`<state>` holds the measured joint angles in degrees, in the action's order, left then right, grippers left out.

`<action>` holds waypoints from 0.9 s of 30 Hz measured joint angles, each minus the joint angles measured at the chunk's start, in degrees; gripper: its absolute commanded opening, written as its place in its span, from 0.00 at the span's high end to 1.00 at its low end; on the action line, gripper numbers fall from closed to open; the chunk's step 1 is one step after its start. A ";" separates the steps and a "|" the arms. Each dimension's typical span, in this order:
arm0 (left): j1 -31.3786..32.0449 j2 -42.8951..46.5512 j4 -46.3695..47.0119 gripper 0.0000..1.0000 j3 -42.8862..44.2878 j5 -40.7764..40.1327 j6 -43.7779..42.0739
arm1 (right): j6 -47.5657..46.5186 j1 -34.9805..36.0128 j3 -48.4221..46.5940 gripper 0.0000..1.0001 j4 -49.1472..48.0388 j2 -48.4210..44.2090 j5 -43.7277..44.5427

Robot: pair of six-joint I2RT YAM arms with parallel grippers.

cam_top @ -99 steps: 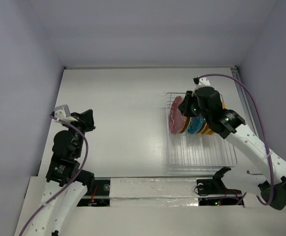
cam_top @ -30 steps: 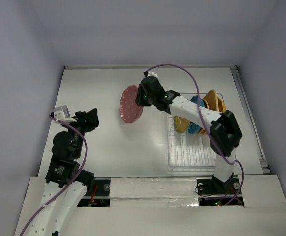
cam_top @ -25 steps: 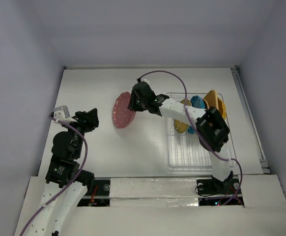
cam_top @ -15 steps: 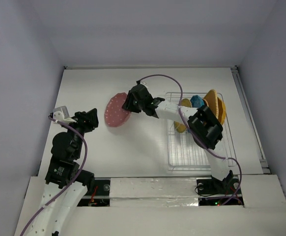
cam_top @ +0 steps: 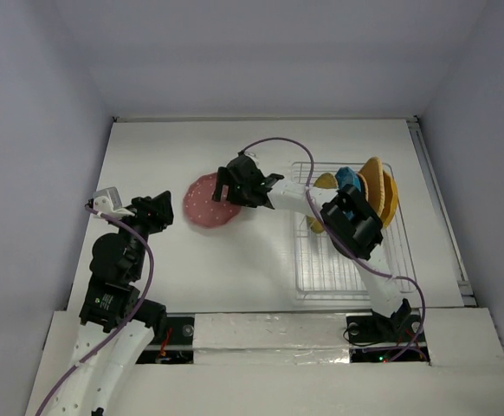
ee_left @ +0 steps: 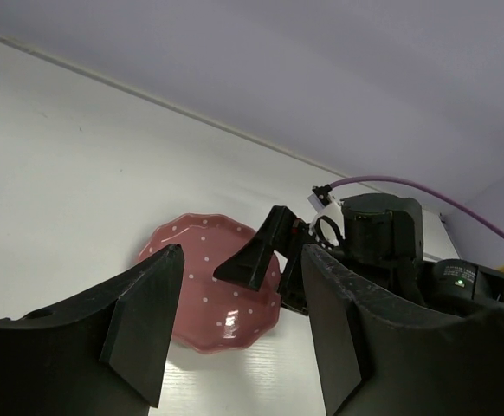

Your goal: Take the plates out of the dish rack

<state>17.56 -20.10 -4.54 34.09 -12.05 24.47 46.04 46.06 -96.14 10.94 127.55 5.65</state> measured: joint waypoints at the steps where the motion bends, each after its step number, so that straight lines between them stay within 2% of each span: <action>1: 0.00 0.00 0.00 0.46 0.00 0.00 0.00 | -0.42 0.13 -0.70 0.00 0.81 0.44 0.42; 5: 0.00 0.00 0.00 0.46 0.00 0.00 0.00 | -2.45 1.18 -3.65 0.00 5.46 1.46 4.52; 11: 0.00 -0.02 0.00 0.46 0.00 0.00 0.00 | -7.08 4.07 -15.43 0.00 17.18 7.39 15.52; 18: 0.00 -0.02 0.00 0.46 0.00 0.00 0.00 | -11.78 5.01 -15.72 0.00 21.81 4.07 22.49; 19: 0.00 -0.02 0.00 0.46 0.00 0.00 0.00 | -12.22 5.01 -14.93 0.04 22.05 2.34 23.02; 20: 0.00 -0.02 0.00 0.46 0.00 0.00 0.00 | -12.81 5.01 -13.99 0.11 22.18 0.17 23.56; 21: 0.00 -0.02 0.00 0.46 0.00 0.00 0.00 | -13.22 5.01 -13.20 0.25 22.12 -2.03 23.96; 22: 0.00 -0.02 0.00 0.46 0.00 0.00 0.00 | -14.10 4.92 -11.39 0.72 21.20 -5.51 24.50; 23: 0.00 -0.02 0.00 0.47 0.00 0.00 0.00 | -14.80 4.90 -8.85 0.90 20.52 -9.33 25.05; 24: 0.00 -0.02 0.00 0.47 0.00 0.00 0.00 | -15.06 4.92 -5.92 1.00 20.33 -14.05 25.88; 27: 0.00 -0.02 0.00 0.58 0.00 0.00 0.04 | -15.91 4.57 1.84 1.00 18.58 -27.74 28.35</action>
<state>17.56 -20.12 -4.54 34.09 -12.05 24.51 30.13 50.63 -94.30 29.52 99.81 34.00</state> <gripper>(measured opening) 0.477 0.014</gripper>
